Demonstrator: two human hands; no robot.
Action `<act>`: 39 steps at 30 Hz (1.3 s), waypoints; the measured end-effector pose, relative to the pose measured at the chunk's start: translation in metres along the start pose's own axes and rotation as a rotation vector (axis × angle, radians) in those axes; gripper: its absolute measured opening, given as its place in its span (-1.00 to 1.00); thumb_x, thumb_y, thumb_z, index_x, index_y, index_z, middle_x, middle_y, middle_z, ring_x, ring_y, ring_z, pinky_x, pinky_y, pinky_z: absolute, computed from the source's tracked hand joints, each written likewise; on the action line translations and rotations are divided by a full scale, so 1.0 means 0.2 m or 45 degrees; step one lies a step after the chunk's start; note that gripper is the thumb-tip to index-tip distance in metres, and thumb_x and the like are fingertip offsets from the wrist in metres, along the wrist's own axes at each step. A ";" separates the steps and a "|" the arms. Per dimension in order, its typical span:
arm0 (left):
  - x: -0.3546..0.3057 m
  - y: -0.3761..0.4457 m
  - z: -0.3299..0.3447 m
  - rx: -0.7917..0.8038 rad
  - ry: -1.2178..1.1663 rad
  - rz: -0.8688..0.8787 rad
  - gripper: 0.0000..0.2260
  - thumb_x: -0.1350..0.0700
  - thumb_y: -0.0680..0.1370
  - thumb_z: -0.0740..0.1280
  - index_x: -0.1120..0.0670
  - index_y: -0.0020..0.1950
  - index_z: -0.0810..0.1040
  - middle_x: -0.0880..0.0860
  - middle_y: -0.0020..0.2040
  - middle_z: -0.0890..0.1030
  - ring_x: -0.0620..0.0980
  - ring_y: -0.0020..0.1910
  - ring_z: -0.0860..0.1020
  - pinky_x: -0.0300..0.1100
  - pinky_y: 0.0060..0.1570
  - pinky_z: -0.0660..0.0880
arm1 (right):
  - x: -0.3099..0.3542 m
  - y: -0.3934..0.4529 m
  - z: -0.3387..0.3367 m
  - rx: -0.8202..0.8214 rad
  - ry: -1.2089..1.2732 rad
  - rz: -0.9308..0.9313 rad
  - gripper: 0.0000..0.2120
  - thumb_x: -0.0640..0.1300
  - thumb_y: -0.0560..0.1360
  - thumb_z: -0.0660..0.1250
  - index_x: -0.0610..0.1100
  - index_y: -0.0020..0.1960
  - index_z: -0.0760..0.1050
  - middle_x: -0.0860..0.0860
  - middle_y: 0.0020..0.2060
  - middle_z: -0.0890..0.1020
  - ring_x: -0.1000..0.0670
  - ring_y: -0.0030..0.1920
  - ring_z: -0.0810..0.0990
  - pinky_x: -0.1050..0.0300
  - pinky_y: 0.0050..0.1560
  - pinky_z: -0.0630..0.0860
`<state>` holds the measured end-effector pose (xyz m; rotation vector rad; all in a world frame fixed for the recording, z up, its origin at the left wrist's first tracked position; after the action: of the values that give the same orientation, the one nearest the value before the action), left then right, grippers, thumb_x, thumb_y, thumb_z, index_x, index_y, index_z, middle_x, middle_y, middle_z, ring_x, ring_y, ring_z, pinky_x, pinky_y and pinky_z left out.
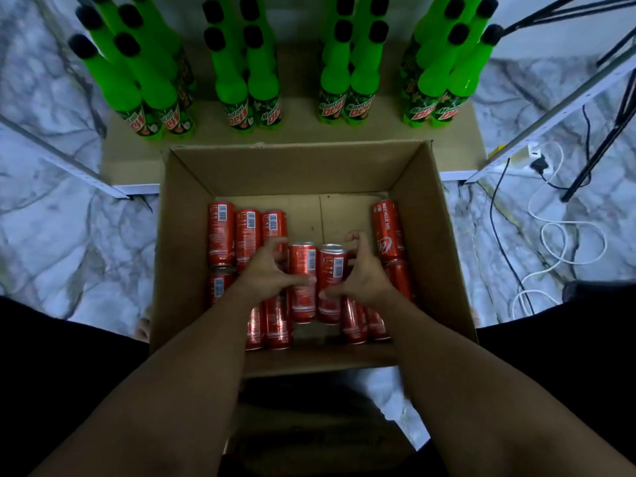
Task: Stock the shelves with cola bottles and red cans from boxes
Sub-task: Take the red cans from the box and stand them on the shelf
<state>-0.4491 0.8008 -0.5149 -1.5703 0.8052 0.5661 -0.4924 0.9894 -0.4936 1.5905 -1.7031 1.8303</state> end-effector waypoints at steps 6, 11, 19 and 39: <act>0.00 -0.07 0.05 0.079 -0.294 -0.168 -0.41 -0.12 0.45 0.51 -0.19 0.45 0.43 -0.07 0.27 0.57 -0.06 0.16 0.58 0.01 0.12 0.54 | 0.01 -0.04 -0.02 -0.056 0.197 0.151 -0.29 -0.23 0.32 0.62 0.01 0.31 0.31 0.07 0.13 0.52 0.06 0.05 0.58 0.19 -0.15 0.49; 0.06 -0.08 0.07 0.137 -0.295 -0.337 -0.23 -0.24 0.48 0.42 -0.28 0.62 0.15 0.05 0.46 0.44 0.10 0.24 0.56 0.15 0.23 0.53 | -0.10 -0.07 -0.03 0.003 0.397 0.407 -0.50 -0.16 0.49 0.49 0.07 0.33 0.37 -0.04 0.07 0.56 -0.10 -0.06 0.67 0.07 -0.23 0.62; -0.10 -0.06 -0.03 0.201 0.007 -0.264 0.03 0.24 0.42 0.57 -0.23 0.66 0.01 0.07 0.47 0.35 0.03 0.21 0.48 -0.02 0.07 0.49 | 0.03 0.00 -0.09 0.243 -0.058 0.332 -0.22 -0.27 0.31 0.59 0.02 0.45 0.38 0.10 0.14 0.49 -0.02 0.23 0.52 0.08 0.08 0.56; -2.74 -1.55 -0.60 -0.431 -0.247 0.633 -0.55 0.04 0.26 0.66 -0.10 0.09 0.62 -0.12 0.00 0.72 -0.16 -0.02 0.67 -0.25 0.00 0.58 | 2.38 -1.36 -1.10 -0.208 0.439 -0.473 -0.42 -0.34 0.22 0.63 -0.21 0.22 0.59 -0.21 0.07 0.68 -0.03 0.09 0.65 -0.02 0.23 0.54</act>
<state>-0.5732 0.7919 0.1147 -1.5853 0.9920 1.2499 -0.6140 1.0149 0.0844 1.3244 -1.2721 1.6199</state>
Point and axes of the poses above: each hand's wrist, its own y-axis towards the middle knuckle, its own z-axis out of the palm, x = y × z, the point moved 8 cm from there along y, towards the middle knuckle
